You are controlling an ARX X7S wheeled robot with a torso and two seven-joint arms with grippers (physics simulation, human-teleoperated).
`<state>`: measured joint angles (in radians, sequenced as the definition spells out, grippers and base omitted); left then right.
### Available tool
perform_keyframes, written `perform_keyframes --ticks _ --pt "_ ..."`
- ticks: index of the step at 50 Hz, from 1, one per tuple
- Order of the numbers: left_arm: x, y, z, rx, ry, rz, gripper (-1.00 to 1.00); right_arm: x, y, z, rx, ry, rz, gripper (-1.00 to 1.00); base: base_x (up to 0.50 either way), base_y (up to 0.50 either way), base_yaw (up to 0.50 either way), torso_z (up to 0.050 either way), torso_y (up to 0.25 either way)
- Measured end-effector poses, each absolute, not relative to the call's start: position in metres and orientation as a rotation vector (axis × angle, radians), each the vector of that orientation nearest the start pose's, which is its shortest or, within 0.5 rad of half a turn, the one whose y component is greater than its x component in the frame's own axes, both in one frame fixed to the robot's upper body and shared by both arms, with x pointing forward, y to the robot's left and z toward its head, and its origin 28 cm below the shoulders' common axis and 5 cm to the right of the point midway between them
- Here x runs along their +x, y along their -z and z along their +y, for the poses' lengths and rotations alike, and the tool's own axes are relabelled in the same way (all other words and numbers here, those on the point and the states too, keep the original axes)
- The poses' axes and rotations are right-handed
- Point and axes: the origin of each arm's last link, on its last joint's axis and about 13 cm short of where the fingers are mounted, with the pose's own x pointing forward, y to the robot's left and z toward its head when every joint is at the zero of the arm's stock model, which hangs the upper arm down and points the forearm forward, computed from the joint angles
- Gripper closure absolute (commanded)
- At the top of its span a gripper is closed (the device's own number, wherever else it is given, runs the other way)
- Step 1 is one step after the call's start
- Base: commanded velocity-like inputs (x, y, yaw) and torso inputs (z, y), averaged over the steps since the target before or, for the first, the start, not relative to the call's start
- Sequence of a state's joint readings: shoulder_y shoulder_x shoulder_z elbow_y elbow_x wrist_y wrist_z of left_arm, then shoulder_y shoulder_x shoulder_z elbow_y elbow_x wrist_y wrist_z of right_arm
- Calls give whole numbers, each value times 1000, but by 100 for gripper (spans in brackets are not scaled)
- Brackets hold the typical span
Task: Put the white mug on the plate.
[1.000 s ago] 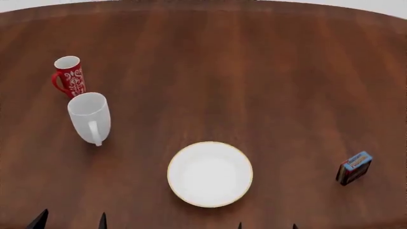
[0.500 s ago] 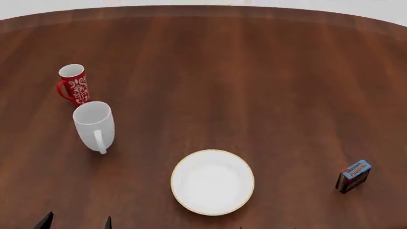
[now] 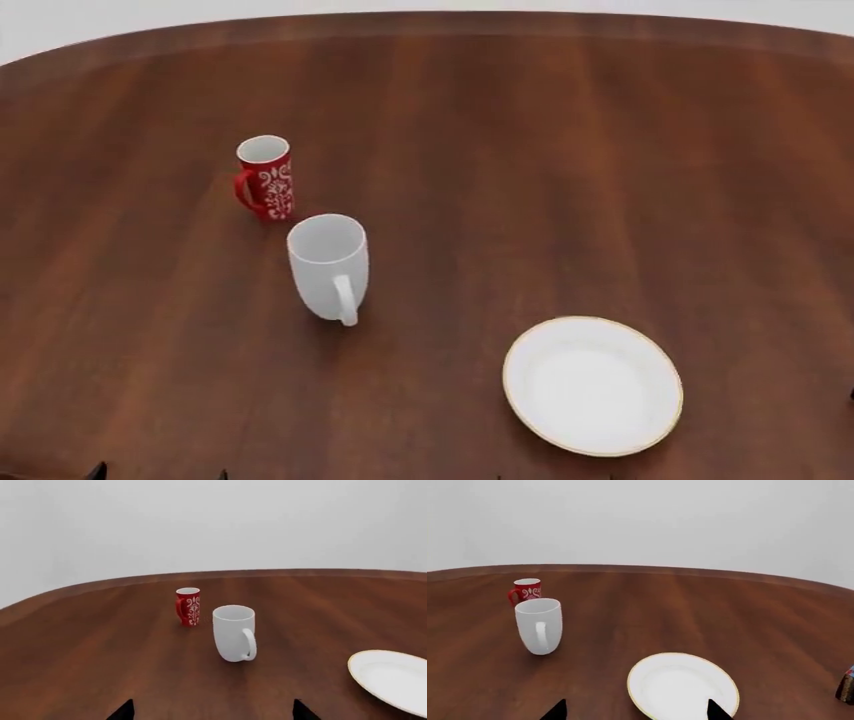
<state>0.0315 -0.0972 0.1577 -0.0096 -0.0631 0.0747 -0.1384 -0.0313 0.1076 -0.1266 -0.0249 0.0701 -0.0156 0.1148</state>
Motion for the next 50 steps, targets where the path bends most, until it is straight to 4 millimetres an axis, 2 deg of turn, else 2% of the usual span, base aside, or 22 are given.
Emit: perform_keyframes --ticks 11,17,50 --pt "199 -6 197 21 17 -16 -100 201 -11 -96 -34 -19 4 -100 0 500 0 0 0" --pt "198 -7 198 19 14 -17 -100 200 -11 -95 -29 -28 1 -100 0 -8 0 0 0" --pt "191 -10 197 18 9 -20 -100 200 -10 -95 -38 -15 -12 -100 479 158 0 0 0"
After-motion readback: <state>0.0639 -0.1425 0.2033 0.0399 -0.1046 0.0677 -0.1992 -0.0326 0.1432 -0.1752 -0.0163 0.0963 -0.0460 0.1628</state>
